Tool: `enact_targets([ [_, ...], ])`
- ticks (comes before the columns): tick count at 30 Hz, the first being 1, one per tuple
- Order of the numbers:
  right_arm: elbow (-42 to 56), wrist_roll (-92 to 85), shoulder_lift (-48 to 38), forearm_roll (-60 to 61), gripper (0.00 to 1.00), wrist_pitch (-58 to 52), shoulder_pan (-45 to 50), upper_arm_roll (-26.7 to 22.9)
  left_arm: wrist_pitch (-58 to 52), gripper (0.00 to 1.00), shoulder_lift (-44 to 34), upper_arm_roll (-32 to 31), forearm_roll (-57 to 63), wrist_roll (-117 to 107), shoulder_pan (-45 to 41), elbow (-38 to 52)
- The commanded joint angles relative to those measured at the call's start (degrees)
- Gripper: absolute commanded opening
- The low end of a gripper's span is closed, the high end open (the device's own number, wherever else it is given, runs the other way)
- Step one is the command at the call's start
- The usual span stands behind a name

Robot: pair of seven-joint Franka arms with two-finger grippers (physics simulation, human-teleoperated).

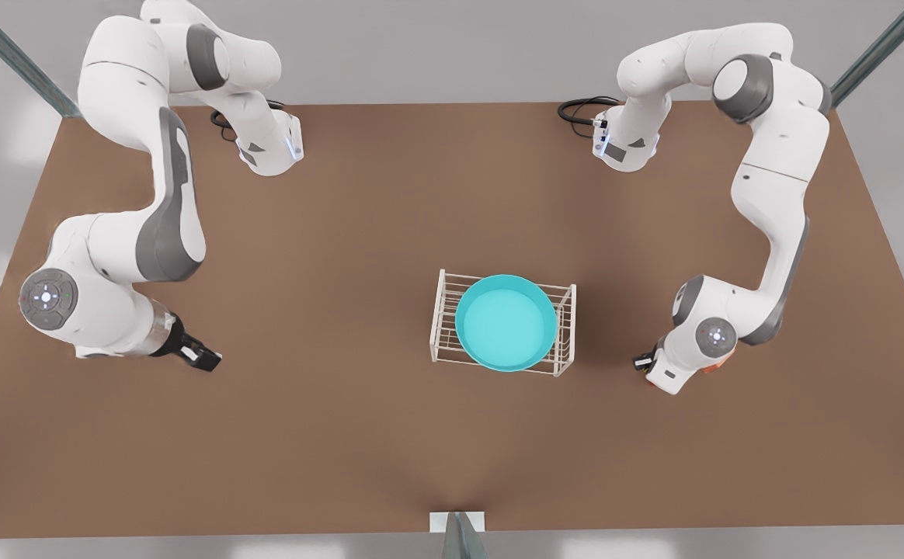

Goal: Place the plate on the shelf with right arm and place the red button switch in the plate with left arm

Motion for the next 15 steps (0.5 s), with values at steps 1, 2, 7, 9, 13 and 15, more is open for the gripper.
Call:
enact_targets([
  [1,-0.1,-29.2,1.5,1.8,1.0,3.7,-2.0,0.1,-2.7,0.45,-0.9,-1.0,-1.5,-0.9,0.3,0.4],
  [2,0.2,-31.6,1.5,1.1,1.0,3.2,-1.9,-0.1,-4.9,0.46,-1.5,-1.9,-1.6,-0.9,0.4,1.3],
  [7,0.0,-33.0,-0.4,-2.9,1.0,-0.8,-2.4,-2.0,-10.4,0.45,-5.3,-4.0,-3.7,-0.9,0.7,2.3],
  [9,-0.1,-40.3,-0.1,-2.6,1.0,-0.7,-2.4,-2.0,-10.5,0.45,-6.9,-4.3,-4.8,-0.8,0.7,2.3],
  [13,0.0,-40.2,0.6,-2.7,1.0,0.1,-2.4,-1.9,-17.8,0.45,-7.7,-8.5,-6.9,-1.1,1.0,7.1],
  [15,0.0,-40.2,0.6,-2.7,1.0,0.1,-2.4,-2.0,-21.8,0.45,-7.8,-11.4,-7.0,-3.5,1.0,9.5],
])
